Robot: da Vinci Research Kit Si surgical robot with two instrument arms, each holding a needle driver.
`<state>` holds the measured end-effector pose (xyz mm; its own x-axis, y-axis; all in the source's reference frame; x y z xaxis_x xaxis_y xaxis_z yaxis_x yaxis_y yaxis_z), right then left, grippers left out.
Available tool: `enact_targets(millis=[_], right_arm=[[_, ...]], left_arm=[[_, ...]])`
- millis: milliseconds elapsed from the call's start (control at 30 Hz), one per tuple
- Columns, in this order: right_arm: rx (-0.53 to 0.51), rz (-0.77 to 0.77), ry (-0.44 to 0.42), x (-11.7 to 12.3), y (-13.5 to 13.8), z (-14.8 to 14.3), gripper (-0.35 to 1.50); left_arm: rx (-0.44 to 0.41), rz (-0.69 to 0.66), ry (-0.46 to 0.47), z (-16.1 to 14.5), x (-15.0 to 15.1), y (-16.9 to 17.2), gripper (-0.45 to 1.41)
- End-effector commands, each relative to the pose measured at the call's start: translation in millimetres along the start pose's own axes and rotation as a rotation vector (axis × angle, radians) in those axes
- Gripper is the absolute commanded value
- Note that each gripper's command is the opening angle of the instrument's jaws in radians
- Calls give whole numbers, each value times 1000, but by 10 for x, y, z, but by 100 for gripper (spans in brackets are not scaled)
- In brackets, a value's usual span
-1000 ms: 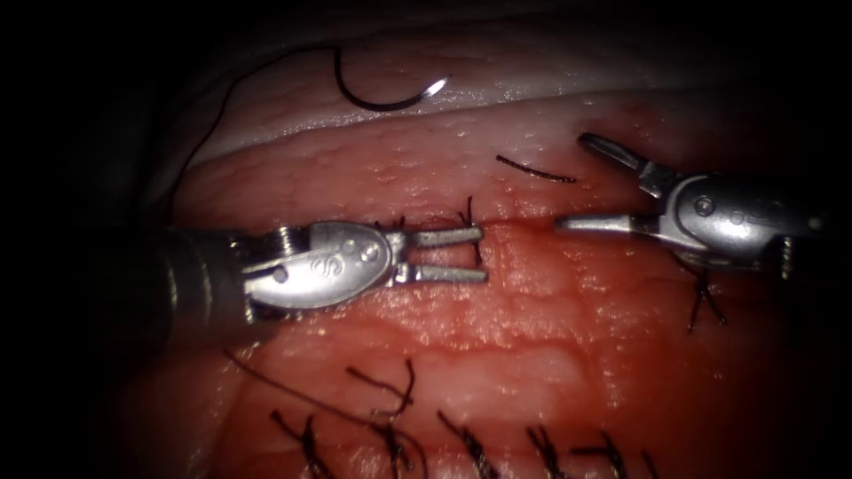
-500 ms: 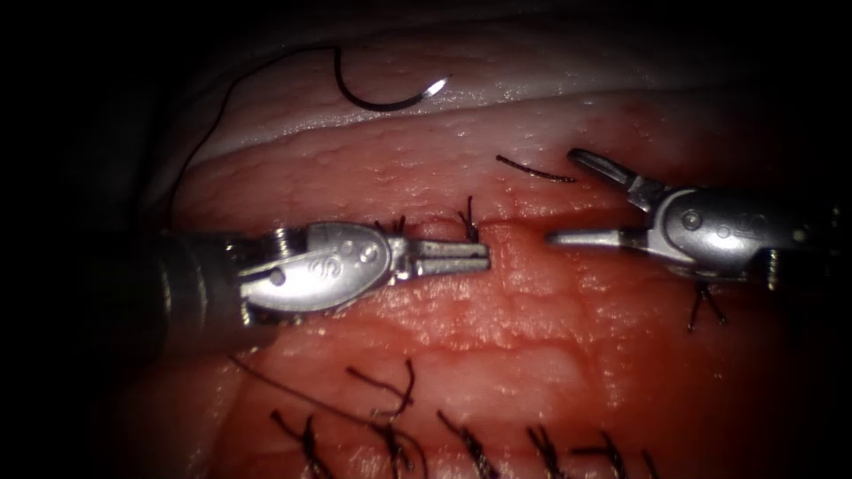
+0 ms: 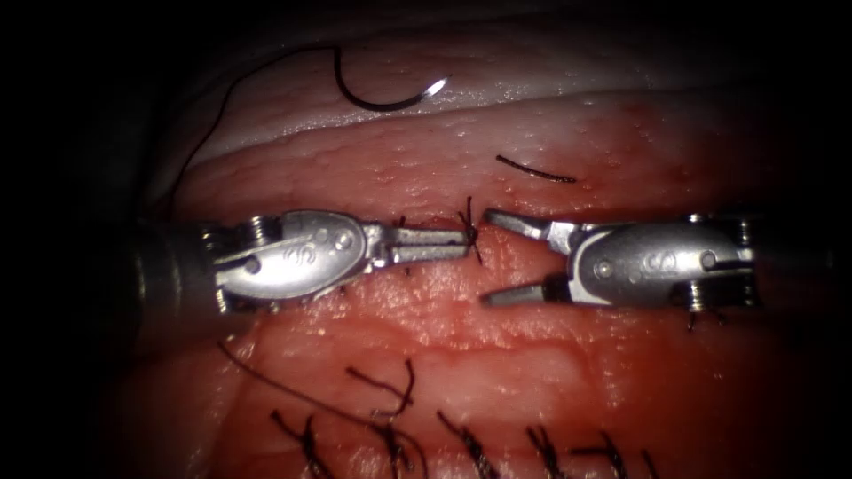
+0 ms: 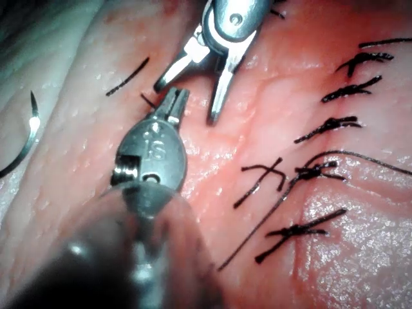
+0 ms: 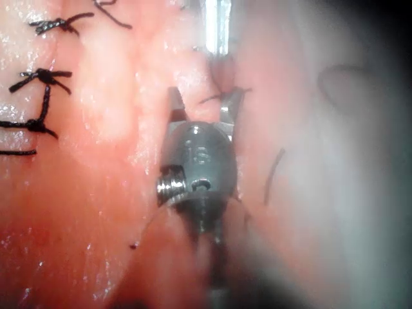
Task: Wound Closure
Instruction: Snip excess with right-hand blades
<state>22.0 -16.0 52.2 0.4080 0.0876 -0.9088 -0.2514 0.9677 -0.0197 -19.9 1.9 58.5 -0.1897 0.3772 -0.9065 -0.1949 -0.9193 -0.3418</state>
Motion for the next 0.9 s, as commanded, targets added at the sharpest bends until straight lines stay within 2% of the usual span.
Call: enact_targets(millis=[33, 167, 600, 900], right_arm=[[-10, -17, -4, 4, 0, 19, 113], [-64, -35, -26, 8, 2, 29, 111], [-91, -30, -40, 7, -3, 55, 111], [-95, -25, -52, 1, -6, 70, 106]], left_arm=[[3, -3, 10, 5, -3, -3, -45], [7, -3, 18, 3, -4, -6, -45], [19, -7, 34, 4, -3, -8, -45], [17, -9, 43, 11, 6, 5, -45]])
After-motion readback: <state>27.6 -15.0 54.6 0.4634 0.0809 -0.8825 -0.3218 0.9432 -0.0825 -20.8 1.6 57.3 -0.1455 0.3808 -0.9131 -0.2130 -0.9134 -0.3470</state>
